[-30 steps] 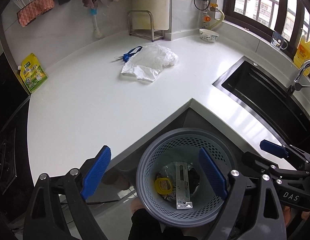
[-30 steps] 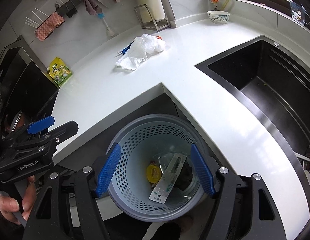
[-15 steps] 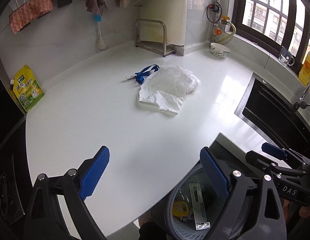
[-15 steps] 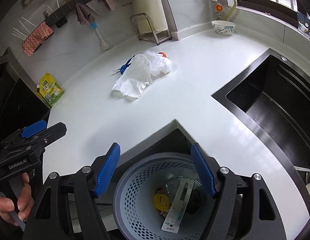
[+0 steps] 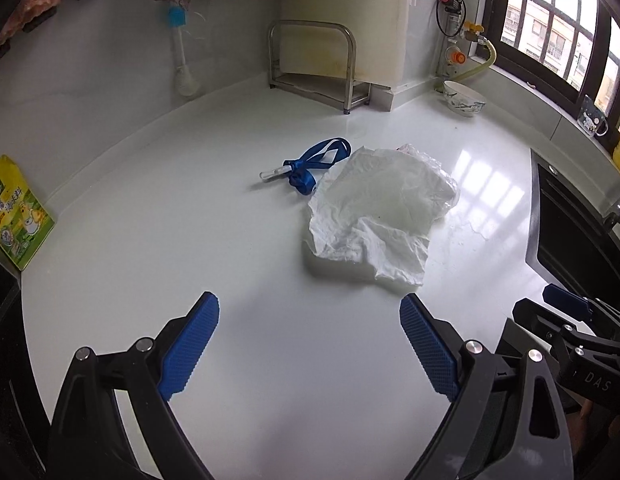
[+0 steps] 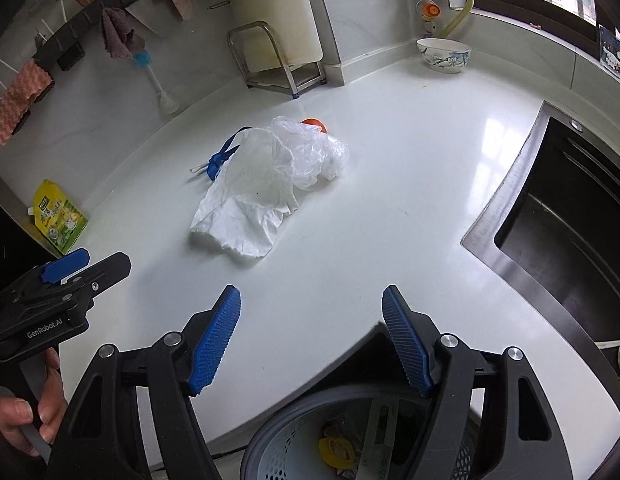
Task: Collect trash
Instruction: 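Grasp the white plastic bag with the left tool while the right tool grasps the clear bag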
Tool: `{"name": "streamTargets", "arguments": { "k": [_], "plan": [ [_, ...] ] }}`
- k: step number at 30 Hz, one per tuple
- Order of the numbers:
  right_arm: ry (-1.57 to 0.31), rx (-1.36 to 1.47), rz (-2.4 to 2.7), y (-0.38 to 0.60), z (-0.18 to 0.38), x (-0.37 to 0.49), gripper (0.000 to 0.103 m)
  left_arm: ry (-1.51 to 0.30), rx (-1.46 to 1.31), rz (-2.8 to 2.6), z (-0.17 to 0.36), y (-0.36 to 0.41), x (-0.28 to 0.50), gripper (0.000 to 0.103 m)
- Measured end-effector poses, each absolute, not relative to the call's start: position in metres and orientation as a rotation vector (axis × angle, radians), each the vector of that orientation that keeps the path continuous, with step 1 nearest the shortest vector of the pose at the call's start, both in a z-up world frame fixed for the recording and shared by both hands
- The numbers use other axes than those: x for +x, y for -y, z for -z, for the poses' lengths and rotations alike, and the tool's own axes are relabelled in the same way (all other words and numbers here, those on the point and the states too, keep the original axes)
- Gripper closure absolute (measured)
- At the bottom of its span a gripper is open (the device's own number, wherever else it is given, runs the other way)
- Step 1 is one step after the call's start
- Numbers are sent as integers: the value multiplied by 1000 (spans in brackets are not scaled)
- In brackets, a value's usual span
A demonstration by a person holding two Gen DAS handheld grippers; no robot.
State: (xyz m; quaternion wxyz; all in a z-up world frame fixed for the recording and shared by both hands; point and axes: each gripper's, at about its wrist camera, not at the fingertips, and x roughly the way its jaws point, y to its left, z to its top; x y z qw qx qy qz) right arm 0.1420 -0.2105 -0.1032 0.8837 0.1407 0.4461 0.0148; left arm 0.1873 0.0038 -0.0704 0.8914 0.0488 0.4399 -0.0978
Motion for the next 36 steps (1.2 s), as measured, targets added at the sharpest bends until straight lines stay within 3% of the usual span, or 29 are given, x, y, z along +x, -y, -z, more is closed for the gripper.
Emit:
{"name": "streamTargets", "arguments": {
  "k": [16, 22, 24, 26, 36],
  "plan": [
    [-949, 367, 119, 247, 129, 167, 33, -968, 142, 269, 136, 48, 269, 14],
    [-960, 377, 130, 247, 135, 177, 33, -977, 154, 271, 143, 50, 274, 47],
    [-961, 372, 125, 244, 135, 183, 33, -975, 147, 282, 141, 47, 273, 71],
    [-957, 365, 116, 240, 133, 189, 33, -987, 131, 292, 140, 42, 274, 87],
    [-909, 319, 53, 221, 115, 230, 33, -991, 115, 228, 124, -12, 264, 93]
  ]
}}
